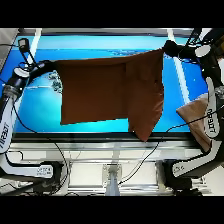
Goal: Fold the clothes and pants, and hang the long-sleeved shirts on hangers.
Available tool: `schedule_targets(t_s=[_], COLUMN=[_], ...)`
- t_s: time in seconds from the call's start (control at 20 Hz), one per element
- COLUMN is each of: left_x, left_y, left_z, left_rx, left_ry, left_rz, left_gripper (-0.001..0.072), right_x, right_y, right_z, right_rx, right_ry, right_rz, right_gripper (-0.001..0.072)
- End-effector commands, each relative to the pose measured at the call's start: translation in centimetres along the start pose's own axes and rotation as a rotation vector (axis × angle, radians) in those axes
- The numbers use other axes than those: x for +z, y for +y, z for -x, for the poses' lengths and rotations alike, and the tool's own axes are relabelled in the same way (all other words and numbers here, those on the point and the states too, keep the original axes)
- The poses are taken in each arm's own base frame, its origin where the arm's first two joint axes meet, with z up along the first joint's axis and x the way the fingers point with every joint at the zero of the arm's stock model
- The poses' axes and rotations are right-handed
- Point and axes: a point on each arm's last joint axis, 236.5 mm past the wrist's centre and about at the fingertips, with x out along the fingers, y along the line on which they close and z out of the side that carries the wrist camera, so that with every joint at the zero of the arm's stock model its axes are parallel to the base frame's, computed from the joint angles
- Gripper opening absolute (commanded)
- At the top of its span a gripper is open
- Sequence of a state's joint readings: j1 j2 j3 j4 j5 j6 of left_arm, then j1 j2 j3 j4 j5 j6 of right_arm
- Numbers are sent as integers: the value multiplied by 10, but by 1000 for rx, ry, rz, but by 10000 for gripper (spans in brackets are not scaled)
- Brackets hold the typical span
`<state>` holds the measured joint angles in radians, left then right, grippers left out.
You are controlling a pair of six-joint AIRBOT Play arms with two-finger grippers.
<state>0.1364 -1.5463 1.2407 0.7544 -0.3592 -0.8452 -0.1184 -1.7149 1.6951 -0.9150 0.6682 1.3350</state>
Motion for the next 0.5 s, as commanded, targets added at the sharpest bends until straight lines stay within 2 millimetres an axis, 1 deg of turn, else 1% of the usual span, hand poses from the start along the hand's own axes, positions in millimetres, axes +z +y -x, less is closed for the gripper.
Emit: schedule_targets(t_s=[0.0, 0.1, 0.2, 0.25, 0.35, 0.45], left_x=[-29, -49, -76, -89, -107, -117], left_y=[1, -6, -13, -17, -17, -5], left_z=[-18, -16, -10, -6, 1, 5], left_rx=[-7, -57, -100, -122, -139, -102], left_ry=[70, 148, 260, 316, 394, 445], left_rz=[-8, -9, -92, -129, -183, -194], left_gripper=[15, 14, 14, 14, 14, 13], right_x=[-12, -47, -79, -92, -116, -139], right_y=[-21, -28, -31, -32, -46, -64], right_z=[-18, -25, -23, -19, -8, 7], right_rx=[-48, -52, -49, -49, -95, -149], right_ry=[13, 142, 274, 329, 447, 569], right_rz=[24, 41, 61, 86, 146, 195], right_gripper=[17, 16, 16, 15, 15, 15])
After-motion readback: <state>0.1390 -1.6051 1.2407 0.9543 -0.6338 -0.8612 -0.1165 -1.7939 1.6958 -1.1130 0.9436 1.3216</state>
